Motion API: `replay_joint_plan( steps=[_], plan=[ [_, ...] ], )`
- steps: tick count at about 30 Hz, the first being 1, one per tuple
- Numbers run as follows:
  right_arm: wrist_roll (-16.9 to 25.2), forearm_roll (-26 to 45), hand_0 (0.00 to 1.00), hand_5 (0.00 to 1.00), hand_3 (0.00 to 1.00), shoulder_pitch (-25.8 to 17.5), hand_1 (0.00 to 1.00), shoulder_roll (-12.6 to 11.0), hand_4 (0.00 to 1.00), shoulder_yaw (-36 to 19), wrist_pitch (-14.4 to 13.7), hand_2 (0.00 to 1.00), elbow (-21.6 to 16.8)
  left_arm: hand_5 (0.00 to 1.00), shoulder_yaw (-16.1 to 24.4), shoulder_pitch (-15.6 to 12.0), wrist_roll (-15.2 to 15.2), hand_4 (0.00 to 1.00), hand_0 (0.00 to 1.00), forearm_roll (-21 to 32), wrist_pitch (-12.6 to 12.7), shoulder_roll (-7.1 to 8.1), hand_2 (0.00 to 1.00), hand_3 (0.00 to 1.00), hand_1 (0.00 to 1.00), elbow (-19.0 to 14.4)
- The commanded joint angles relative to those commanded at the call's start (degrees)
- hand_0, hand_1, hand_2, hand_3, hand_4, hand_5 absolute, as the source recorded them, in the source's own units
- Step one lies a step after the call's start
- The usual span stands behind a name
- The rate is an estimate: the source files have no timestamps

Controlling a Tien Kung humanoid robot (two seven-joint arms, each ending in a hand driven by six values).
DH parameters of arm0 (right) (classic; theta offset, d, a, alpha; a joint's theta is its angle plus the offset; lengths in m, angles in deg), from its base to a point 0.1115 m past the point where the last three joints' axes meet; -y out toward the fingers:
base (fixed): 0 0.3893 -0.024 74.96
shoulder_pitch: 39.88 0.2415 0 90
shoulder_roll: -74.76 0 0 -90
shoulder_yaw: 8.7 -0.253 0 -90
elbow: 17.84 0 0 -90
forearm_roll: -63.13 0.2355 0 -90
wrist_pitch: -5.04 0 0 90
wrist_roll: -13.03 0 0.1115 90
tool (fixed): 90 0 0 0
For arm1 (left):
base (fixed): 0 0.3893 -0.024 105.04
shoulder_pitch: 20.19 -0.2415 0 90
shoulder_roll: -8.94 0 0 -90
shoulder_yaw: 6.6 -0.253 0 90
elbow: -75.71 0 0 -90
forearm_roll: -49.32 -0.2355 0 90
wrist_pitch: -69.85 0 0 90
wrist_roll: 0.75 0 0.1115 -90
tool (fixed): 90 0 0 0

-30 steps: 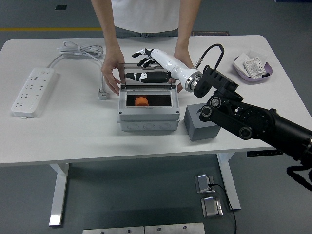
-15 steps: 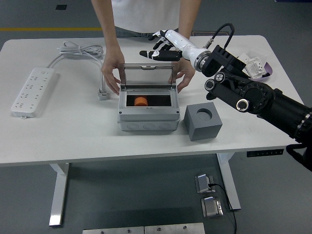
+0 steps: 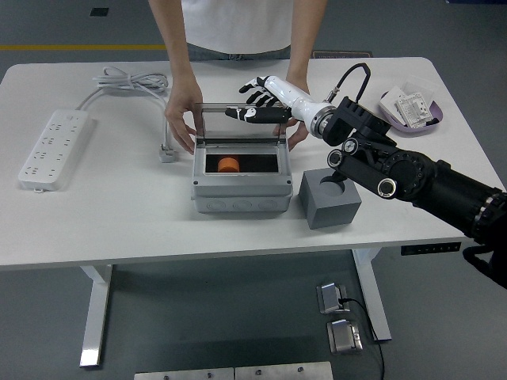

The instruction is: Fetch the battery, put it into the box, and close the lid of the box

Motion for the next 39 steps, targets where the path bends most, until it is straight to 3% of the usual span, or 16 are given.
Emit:
replay_joint_plan(
  steps=[6, 19, 32, 39],
  plan=[
    [-0.81, -1.97, 0.785, 0.743, 0.780, -0.09, 0.733, -2.07, 0.922, 0.58, -0.39, 0.775, -4.85, 0.096, -0.94, -0.23, 0.38, 0.661, 0.636, 1.43, 0.09, 0.11, 0.616, 0.602, 0.700, 0.03],
    [-1.45, -3.02, 0.774, 0.739, 0.779, -1.28, 0.729, -4.30, 0.910, 2.51, -0.97, 0.768, -9.63, 0.098, -2.21, -0.55, 0.88, 0.662, 0.636, 3.32, 0.25, 0.13, 0.616, 0.599, 0.700, 0.09],
    [-3.77, -6.04, 0.739, 0.732, 0.776, -2.93, 0.721, -8.03, 0.900, 3.28, -0.58, 0.763, -18.47, 0.100, -5.07, -1.18, 1.83, 0.664, 0.633, 6.90, 0.46, 0.11, 0.617, 0.599, 0.700, 0.14],
    [-4.27, -6.42, 0.732, 0.731, 0.776, -4.70, 0.718, -9.09, 0.898, 3.81, -0.35, 0.762, -20.98, 0.098, -6.64, -1.32, 2.33, 0.665, 0.634, 8.63, 0.50, 0.05, 0.616, 0.599, 0.699, 0.15]
  ],
)
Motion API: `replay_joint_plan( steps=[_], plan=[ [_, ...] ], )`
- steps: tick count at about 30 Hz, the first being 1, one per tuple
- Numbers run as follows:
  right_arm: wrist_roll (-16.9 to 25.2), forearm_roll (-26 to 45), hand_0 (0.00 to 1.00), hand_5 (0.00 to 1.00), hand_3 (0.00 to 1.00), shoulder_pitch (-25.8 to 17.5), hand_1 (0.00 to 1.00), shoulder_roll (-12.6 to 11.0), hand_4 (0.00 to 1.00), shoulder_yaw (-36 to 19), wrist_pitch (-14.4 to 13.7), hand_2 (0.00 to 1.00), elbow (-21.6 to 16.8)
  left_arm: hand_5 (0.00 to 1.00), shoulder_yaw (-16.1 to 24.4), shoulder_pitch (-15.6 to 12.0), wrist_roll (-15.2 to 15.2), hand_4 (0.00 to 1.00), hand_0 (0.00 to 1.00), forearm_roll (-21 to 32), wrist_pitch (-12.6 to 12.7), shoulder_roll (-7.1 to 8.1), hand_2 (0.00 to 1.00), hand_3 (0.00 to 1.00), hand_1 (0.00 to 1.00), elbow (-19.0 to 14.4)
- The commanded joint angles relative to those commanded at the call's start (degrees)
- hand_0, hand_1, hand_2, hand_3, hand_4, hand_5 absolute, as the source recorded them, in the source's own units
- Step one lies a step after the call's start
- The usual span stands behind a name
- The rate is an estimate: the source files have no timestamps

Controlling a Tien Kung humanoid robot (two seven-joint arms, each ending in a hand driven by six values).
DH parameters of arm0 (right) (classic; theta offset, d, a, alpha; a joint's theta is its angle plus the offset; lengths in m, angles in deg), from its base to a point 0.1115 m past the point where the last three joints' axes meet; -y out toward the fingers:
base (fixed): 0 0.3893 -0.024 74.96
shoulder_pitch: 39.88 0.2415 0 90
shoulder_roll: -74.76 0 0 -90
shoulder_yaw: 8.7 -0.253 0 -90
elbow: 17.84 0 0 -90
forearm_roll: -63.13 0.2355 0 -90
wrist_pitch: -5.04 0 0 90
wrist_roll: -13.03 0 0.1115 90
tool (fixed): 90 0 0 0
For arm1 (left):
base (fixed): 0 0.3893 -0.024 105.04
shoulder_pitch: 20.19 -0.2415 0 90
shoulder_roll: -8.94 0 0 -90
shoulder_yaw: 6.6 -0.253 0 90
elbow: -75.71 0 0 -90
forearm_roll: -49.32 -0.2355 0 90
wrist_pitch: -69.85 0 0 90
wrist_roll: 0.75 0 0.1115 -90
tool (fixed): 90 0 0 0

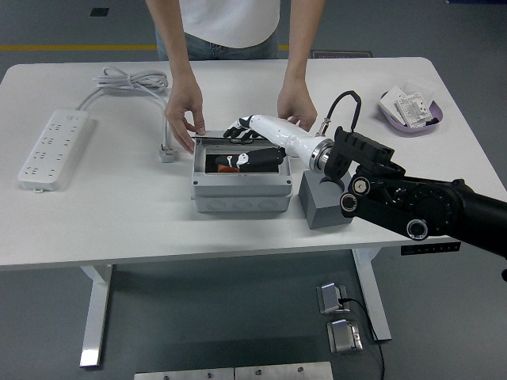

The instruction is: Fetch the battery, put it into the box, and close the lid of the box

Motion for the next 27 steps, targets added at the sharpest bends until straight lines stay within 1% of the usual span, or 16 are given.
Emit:
replay_joint_plan(
  steps=[8, 13, 19, 24, 27],
  plan=[
    [0.00, 0.33, 0.717, 0.735, 0.775, -1.81, 0.716, -0.73, 0.897, -0.71, 0.02, 0.760, -0.41, 0.099, -0.81, -0.14, 0.18, 0.666, 0.635, 0.84, -0.04, -0.17, 0.616, 0.599, 0.700, -0.01],
    [-0.23, -0.54, 0.713, 0.734, 0.775, -2.76, 0.713, -1.51, 0.895, -2.72, 0.11, 0.760, -0.78, 0.099, -0.88, -0.20, 0.18, 0.666, 0.634, 0.90, -0.07, -0.22, 0.616, 0.598, 0.700, -0.01],
    [-1.81, -5.12, 0.703, 0.732, 0.775, -6.00, 0.709, -4.25, 0.894, -9.99, 1.59, 0.759, -3.46, 0.097, 1.55, -0.33, -0.66, 0.667, 0.633, -1.21, -0.15, -0.39, 0.617, 0.599, 0.698, -0.01],
    [-2.99, -10.93, 0.702, 0.734, 0.775, -11.07, 0.705, -6.48, 0.894, -17.68, 2.82, 0.753, -7.52, 0.097, 3.43, -0.74, -1.30, 0.666, 0.632, -2.61, -0.11, -0.51, 0.616, 0.600, 0.698, -0.04],
    [-2.37, -14.62, 0.702, 0.734, 0.775, -14.78, 0.705, -7.31, 0.894, -22.92, 2.52, 0.753, -10.27, 0.097, 4.19, -0.97, -1.53, 0.666, 0.632, -3.11, -0.08, -0.63, 0.616, 0.600, 0.698, -0.05]
  ],
)
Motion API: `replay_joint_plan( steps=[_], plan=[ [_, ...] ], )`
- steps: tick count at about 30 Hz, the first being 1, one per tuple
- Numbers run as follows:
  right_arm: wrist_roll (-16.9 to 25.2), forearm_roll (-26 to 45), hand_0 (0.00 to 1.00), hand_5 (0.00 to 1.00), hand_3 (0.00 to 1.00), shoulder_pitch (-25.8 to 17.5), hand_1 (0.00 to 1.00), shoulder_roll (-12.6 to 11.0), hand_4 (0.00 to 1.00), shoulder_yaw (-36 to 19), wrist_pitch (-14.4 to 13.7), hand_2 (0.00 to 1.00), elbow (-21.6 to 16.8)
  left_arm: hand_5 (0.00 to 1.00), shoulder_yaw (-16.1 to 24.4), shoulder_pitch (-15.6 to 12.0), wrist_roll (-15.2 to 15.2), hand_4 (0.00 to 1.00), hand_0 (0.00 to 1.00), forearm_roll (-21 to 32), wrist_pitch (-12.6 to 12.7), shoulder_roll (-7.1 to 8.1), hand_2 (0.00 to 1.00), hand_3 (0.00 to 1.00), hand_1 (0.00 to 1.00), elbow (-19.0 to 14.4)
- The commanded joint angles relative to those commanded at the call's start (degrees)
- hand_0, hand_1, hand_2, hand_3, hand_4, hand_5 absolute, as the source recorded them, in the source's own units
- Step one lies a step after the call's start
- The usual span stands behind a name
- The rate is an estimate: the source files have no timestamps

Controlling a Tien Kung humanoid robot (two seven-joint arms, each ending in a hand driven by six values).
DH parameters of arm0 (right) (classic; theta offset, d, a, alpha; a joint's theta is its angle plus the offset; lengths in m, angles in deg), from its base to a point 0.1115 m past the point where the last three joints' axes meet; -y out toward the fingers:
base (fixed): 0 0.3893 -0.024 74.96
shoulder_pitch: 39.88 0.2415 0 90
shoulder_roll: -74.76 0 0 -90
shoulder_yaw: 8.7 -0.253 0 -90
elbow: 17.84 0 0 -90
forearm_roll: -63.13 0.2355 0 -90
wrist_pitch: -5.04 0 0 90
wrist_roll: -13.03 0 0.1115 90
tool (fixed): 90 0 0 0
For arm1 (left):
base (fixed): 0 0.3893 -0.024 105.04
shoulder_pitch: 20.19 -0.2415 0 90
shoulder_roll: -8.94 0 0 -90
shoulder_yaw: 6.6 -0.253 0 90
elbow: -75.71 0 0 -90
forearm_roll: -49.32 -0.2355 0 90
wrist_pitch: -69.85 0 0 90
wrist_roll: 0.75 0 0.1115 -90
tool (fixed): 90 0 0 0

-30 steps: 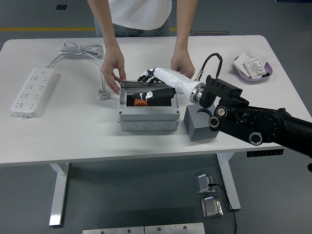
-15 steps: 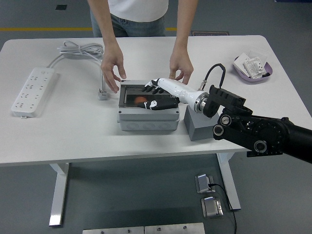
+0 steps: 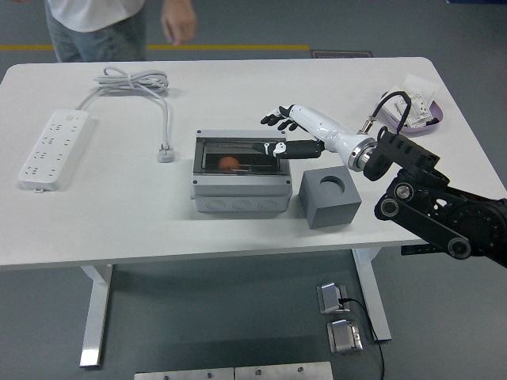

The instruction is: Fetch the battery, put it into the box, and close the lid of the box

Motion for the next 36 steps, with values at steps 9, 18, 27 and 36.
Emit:
replay_joint_plan(
  steps=[9, 18, 27, 36],
  plan=[
    [12.80, 3.52, 0.701, 0.732, 0.736, -13.75, 0.673, 2.97, 0.899, -17.88, -10.89, 0.705, -2.08, 0.094, 0.14, -0.74, -0.06, 0.669, 0.631, 0.45, 0.01, -0.70, 0.616, 0.599, 0.697, -0.02],
    [25.71, 14.55, 0.669, 0.731, 0.688, -24.75, 0.637, 6.59, 0.896, -31.03, -13.99, 0.664, 1.87, 0.093, -0.54, -0.87, 0.28, 0.670, 0.631, 1.29, 0.04, -0.99, 0.614, 0.598, 0.696, 0.02],
    [32.31, 29.90, 0.668, 0.732, 0.659, -30.48, 0.620, 6.56, 0.905, -36.39, -7.12, 0.644, 4.39, 0.094, -0.83, -1.02, 0.33, 0.673, 0.630, 1.81, 0.07, -0.91, 0.615, 0.600, 0.696, 0.01],
    [33.53, 38.47, 0.667, 0.731, 0.673, -32.17, 0.625, 7.11, 0.909, -35.92, -6.72, 0.651, 4.20, 0.094, -1.23, -1.03, 0.58, 0.674, 0.630, 2.23, 0.11, -0.50, 0.614, 0.600, 0.696, 0.07]
  ],
)
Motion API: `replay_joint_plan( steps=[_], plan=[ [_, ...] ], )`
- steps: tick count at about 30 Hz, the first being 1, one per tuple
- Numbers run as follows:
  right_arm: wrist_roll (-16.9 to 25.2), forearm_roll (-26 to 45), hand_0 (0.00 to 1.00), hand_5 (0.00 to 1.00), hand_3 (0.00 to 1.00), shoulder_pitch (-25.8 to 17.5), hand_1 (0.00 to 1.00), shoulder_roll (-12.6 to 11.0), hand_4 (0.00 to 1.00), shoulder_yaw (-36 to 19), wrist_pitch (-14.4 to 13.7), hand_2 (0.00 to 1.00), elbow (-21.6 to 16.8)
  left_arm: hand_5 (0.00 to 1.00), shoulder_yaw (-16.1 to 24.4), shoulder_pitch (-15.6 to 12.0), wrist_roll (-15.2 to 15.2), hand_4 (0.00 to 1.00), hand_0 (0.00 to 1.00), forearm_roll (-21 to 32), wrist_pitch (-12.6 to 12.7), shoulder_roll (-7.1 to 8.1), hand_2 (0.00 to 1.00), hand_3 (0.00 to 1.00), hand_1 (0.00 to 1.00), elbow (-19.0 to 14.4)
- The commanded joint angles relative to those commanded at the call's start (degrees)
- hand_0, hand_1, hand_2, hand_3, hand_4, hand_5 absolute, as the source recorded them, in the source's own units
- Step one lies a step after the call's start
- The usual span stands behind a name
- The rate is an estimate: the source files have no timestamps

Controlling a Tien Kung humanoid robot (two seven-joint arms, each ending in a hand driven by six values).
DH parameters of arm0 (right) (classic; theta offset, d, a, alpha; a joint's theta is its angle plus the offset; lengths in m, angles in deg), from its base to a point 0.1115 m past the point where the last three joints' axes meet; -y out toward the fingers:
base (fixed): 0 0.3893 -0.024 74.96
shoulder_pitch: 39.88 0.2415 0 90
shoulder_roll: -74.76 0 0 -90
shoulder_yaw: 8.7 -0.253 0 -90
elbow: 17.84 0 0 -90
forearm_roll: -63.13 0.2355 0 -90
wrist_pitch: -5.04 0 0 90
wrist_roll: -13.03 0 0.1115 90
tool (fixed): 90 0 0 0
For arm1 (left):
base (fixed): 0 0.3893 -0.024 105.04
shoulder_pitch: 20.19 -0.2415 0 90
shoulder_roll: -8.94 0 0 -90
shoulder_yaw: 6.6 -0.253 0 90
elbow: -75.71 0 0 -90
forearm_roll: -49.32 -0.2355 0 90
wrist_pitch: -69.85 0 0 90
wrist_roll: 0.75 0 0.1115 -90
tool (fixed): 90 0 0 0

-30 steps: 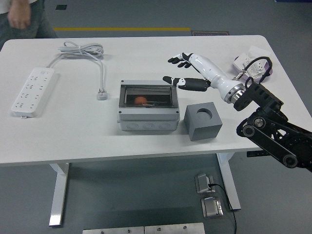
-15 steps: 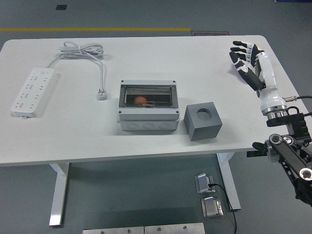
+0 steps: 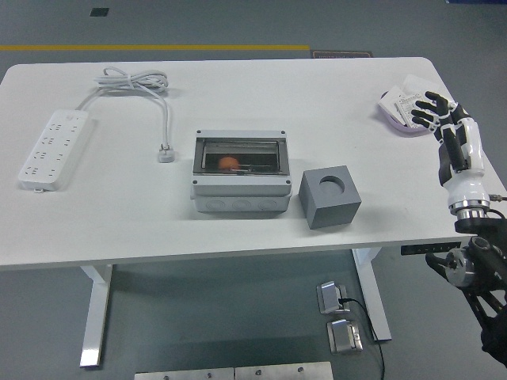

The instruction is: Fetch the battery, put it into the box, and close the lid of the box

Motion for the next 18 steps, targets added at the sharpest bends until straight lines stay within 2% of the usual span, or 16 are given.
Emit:
replay_joint_plan(
  steps=[8, 18],
  plan=[
    [-0.48, -0.83, 0.682, 0.728, 0.677, -0.69, 0.626, 0.79, 0.917, 0.69, -0.02, 0.661, -0.88, 0.095, -0.58, -0.06, 0.20, 0.675, 0.630, 0.85, 0.00, -0.20, 0.614, 0.601, 0.696, 0.04],
    [-0.87, -2.43, 0.687, 0.717, 0.689, -0.78, 0.635, 0.32, 0.921, 1.17, -0.60, 0.670, -2.60, 0.095, -0.93, 0.27, 0.42, 0.676, 0.630, 1.35, -0.04, -0.24, 0.613, 0.601, 0.696, 0.12]
  ],
)
